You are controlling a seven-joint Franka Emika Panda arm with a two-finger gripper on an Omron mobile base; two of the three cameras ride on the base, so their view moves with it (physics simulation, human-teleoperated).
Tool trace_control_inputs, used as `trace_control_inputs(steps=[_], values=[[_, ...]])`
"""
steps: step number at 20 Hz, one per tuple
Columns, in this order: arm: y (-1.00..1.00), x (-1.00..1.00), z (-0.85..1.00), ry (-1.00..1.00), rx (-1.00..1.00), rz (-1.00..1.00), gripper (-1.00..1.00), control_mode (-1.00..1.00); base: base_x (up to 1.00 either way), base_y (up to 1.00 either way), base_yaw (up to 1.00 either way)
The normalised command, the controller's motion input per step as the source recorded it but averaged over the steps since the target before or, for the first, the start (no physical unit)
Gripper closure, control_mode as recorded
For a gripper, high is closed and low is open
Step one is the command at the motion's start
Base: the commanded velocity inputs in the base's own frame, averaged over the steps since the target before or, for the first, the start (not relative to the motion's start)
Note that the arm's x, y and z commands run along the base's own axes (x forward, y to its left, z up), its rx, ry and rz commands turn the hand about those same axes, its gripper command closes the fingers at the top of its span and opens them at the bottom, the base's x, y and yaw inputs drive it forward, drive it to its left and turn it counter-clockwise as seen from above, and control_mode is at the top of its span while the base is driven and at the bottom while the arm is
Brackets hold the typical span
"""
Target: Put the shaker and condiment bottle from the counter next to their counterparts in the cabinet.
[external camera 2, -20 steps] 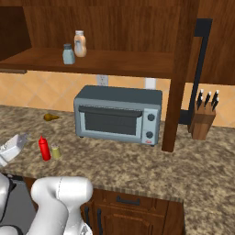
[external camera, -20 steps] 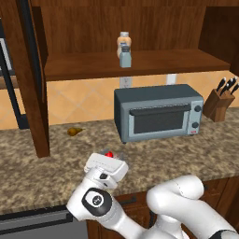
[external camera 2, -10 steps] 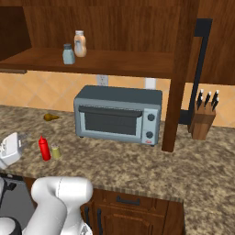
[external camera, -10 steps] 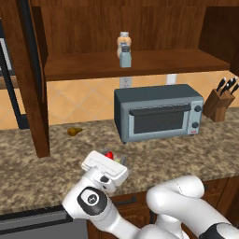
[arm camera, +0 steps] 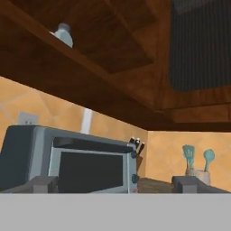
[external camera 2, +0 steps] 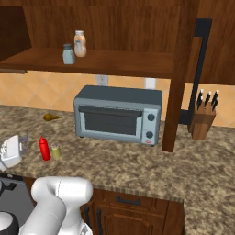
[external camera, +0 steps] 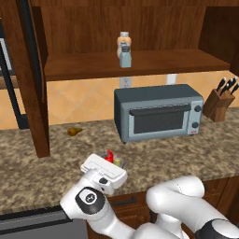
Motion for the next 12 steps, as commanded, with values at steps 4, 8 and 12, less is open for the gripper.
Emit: trace_control_inputs(steps=[4, 8, 12], values=[[-0.16, 0.08, -0.03, 0.06, 0.15, 0.00, -1.00, -1.00, 0.00, 0.00, 0.00], [-0.02, 0.01, -0.39, 0.07, 0.08, 0.00, -1.00, -1.00, 0.00, 0.00, 0.00], [0.13, 0.18, -0.51, 0.10, 0.00, 0.00, -1.00, -1.00, 0.00, 0.00, 0.00]])
